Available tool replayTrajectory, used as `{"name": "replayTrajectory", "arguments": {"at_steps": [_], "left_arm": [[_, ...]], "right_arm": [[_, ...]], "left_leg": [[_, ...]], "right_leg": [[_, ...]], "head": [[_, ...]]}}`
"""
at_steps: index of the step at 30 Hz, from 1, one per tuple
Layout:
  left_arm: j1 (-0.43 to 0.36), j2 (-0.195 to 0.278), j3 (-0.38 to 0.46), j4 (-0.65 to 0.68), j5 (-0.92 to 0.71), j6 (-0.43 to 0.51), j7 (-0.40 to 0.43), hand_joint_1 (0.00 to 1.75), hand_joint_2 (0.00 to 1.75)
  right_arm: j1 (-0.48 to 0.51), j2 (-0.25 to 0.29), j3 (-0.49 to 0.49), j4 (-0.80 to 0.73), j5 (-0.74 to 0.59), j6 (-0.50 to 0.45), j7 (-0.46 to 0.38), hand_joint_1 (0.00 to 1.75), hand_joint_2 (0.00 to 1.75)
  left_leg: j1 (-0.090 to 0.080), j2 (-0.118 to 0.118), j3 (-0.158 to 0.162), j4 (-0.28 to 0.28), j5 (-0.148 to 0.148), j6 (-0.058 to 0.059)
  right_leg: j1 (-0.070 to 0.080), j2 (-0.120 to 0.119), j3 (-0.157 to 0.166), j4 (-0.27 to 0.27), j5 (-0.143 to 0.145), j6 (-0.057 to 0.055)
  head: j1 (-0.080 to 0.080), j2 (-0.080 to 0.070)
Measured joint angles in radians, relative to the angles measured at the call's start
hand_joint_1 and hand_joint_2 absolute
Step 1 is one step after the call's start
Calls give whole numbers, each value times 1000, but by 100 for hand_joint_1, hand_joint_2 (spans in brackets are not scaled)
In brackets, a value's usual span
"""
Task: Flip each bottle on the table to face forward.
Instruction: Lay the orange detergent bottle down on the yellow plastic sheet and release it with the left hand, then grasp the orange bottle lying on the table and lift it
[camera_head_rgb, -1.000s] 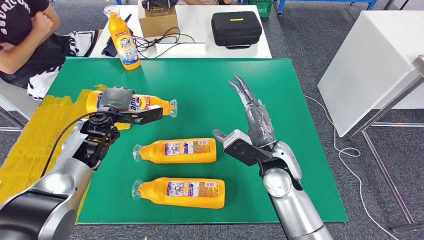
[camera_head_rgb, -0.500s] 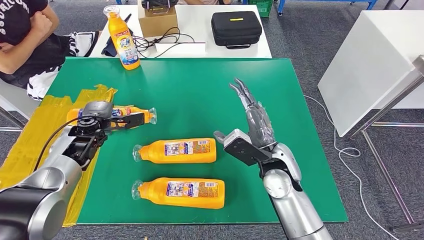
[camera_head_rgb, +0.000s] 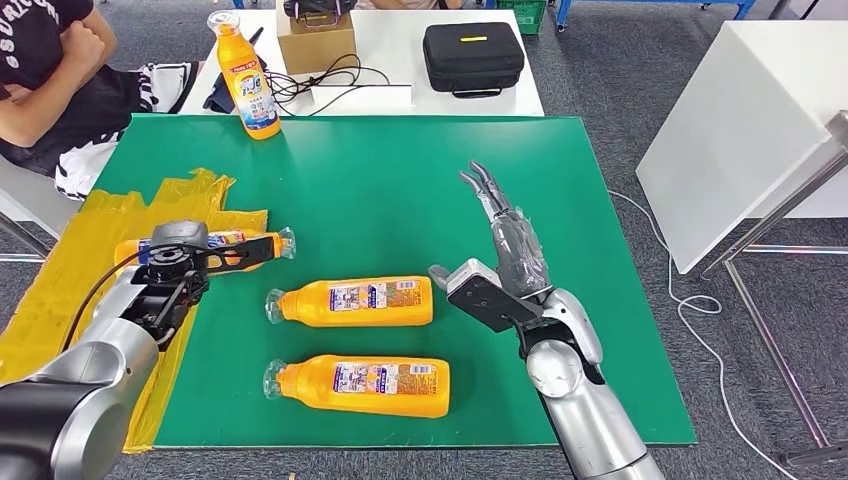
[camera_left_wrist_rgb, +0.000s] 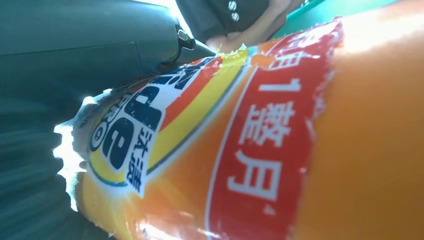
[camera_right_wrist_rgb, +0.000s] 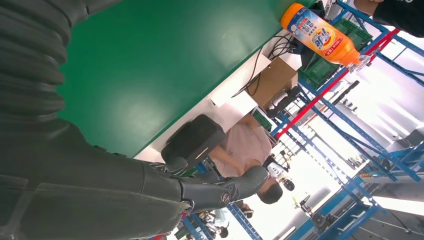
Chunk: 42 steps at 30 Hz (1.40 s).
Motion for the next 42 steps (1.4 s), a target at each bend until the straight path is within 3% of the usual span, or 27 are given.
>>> {"name": "replayTrajectory", "arguments": {"at_steps": [2,3,18,25,27,34,38,42], "left_arm": [[3,0,0,5,0,4,11,5,175],[5,0,0,6,0,9,19,0,175],[16,-6,0,12,0,69,102,0,175],[17,-23,31,-2,1,182,78,0,175],[17,-32,48,-12,16,202,44,0,175],[35,-81,137,-97,201,274,-241,0,175],[68,-109,158,-213,333,294,-322,0,175],[102,-131,159,-336,482,250,-398,0,175]], "right_arm": [[0,0,0,2,1,-1,1,0,175],[0,0,0,3,1,-1,2,0,175],[-1,0,0,28,10,-17,-4,0,175],[-2,-2,-2,30,9,-18,-3,0,175],[-2,-4,-3,30,9,-18,-3,0,175],[23,-16,-12,30,40,-43,7,0,175],[43,-22,-19,30,154,-82,60,0,175],[61,-25,-23,30,213,-66,91,0,175]], "left_leg": [[0,0,0,0,0,0],[0,0,0,0,0,0],[0,0,0,0,0,0],[0,0,0,0,0,0],[0,0,1,0,0,0],[-1,0,1,0,0,0],[-1,0,0,0,0,0],[0,1,0,0,0,0]], "right_leg": [[0,0,0,0,0,0],[0,0,0,0,0,0],[0,0,0,0,0,0],[0,0,0,0,0,0],[0,0,0,0,0,0],[0,0,0,0,0,0],[0,0,0,-1,0,0],[0,0,0,-1,0,0]], "head": [[0,0],[0,0],[0,0],[0,0],[0,0],[0,0],[0,0],[0,0]]}}
